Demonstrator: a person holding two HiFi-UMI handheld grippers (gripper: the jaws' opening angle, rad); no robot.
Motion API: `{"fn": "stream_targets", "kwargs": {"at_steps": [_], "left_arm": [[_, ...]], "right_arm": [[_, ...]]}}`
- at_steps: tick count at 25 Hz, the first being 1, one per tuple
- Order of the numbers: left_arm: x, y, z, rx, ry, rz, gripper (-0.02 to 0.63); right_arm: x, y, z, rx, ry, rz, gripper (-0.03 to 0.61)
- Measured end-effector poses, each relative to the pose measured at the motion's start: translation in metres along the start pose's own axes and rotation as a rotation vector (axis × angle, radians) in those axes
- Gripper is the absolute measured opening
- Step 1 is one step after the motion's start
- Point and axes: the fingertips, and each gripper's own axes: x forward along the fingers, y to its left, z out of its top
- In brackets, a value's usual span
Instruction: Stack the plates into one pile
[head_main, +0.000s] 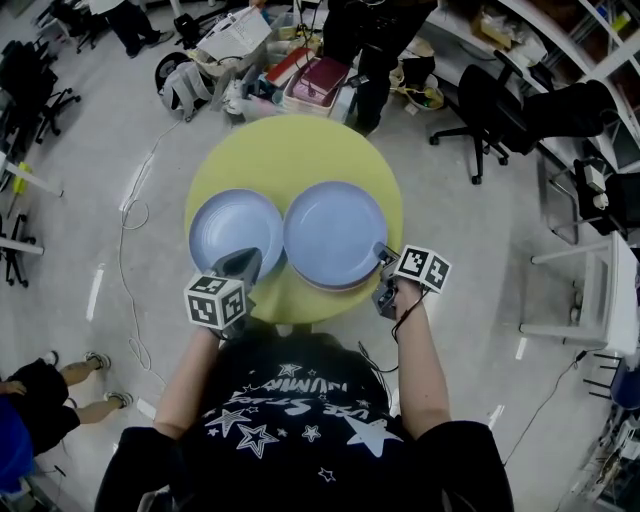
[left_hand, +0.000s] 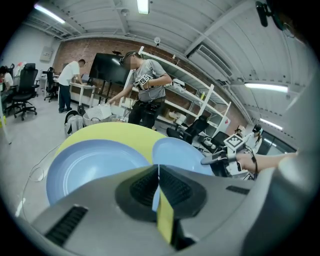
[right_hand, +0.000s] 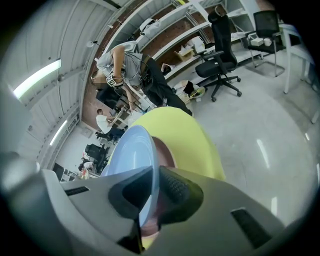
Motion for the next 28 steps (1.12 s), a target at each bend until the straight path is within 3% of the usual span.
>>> {"fn": "stream_targets", "kwargs": {"at_steps": [10,17,21,28], "left_arm": [[-0.013,-0.006,-0.011,-0.004,-0.002,0.025,0.020],[-0.030,0.000,-0.023,-0.019,-0.009,0.058,0.020],[-0.038,0.006,-0.025,-0.017,0.008,0.072,0.020],[-0.039,0.017,-0.025,-0.001,0.034,0.052,0.020]], "right_arm": [[-0.008,-0.013,-0.009,-0.040,0.006,-0.063,0.041],[-0.007,-0.012,-0.020,-0.178,0.068,-0.098,0.048],[-0.009,-0.003,-0.021,-0.226,0.079,-0.100,0.092],[-0.018,-0.009,-0.013,-0.217,0.002,-0.148,0.121]]}}
